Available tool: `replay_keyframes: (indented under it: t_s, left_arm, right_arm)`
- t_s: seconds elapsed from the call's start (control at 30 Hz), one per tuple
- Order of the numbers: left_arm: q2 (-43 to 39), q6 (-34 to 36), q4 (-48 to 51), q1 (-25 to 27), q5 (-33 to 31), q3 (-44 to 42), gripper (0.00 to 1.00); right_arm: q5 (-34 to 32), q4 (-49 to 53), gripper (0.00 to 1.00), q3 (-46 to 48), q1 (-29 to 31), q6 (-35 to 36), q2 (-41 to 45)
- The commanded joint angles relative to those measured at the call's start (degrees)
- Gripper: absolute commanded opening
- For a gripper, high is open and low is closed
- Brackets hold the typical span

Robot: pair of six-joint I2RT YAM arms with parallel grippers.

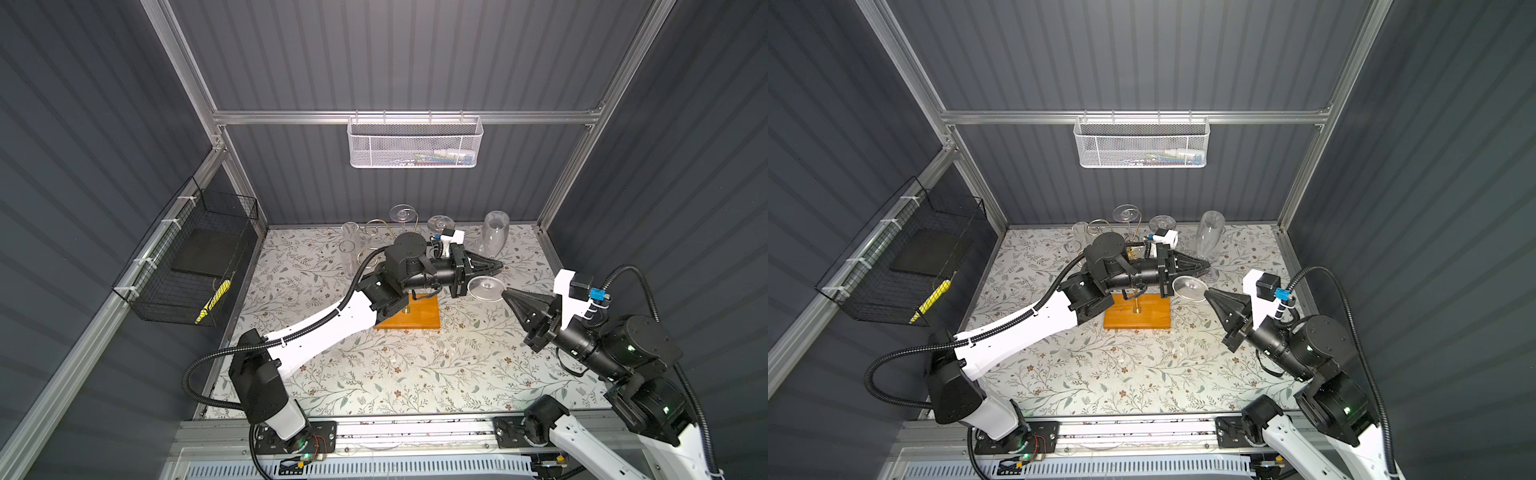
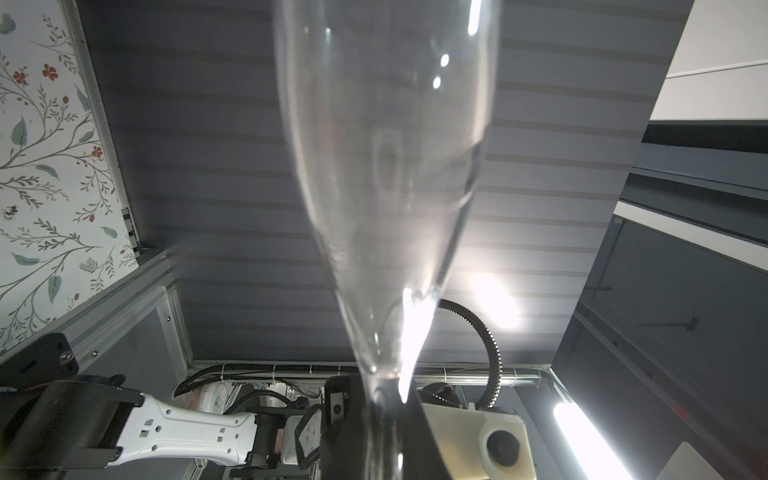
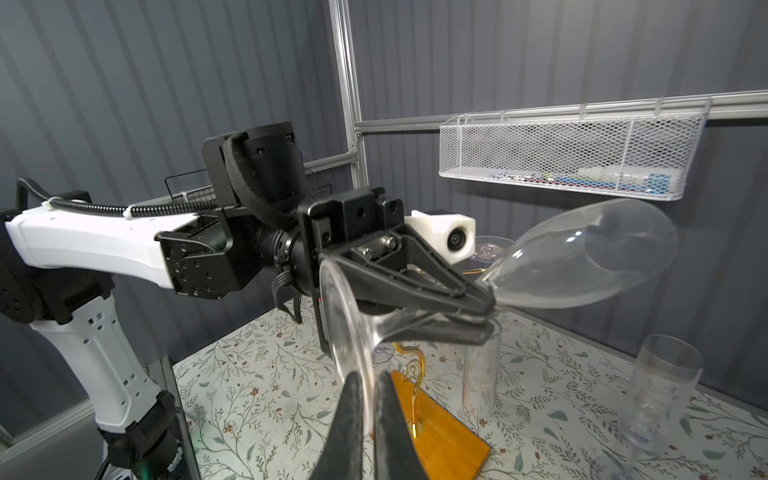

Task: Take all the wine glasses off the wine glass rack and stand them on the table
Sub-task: 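Close the left gripper on the glass while the right gripper holds its base, then open the right gripper and draw it back while the left gripper holds the glass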

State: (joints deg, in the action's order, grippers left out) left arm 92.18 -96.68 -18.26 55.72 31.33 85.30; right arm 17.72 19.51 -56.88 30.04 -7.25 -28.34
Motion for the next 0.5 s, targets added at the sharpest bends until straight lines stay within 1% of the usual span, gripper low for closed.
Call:
replay_keyframes:
  t_s: [0.0, 0.17, 0.2, 0.27, 0.3, 0.33, 0.4, 0.47]
  left_arm:
    - [0.3, 2.0, -3.7, 0.5, 1.0, 2.1, 0.08]
    - [0.3, 2.2, -4.2, 0.6, 0.8, 2.1, 0.02]
    - [0.3, 2.3, -4.3, 0.6, 0.7, 2.1, 0.0]
    - [0.2, 3.1, -4.1, 0.6, 0.6, 2.3, 0.0]
    - [0.1, 3.9, -3.6, 0.7, 0.6, 2.6, 0.0]
    - [0.0, 4.9, -2.7, 0.7, 0.4, 3.1, 0.0]
    - [-0.1, 7.5, -0.5, 0.7, 0.2, 4.2, 0.0]
    - [0.0, 10.7, 1.5, 0.7, 0.0, 5.7, 0.0]
  right_arm:
    - [0.1, 1.0, 0.0, 0.4, 0.0, -0.8, 0.6]
    - [-0.8, 1.8, 0.0, 0.2, 0.0, -0.4, 0.9]
    - [-1.4, 2.1, 0.09, 0.1, 0.0, -0.4, 0.9]
    - [-2.2, 2.5, 0.31, -0.3, 0.0, 0.3, 1.1]
    - [-3.0, 4.3, 0.49, -0.7, 0.0, 0.3, 1.2]
    - [-3.9, 4.9, 0.63, -1.0, 0.0, 0.0, 1.3]
    - [-5.7, 5.6, 0.8, -1.7, 0.0, -0.4, 1.6]
    - [-8.0, 5.8, 0.89, -2.2, 0.0, -1.5, 2.3]
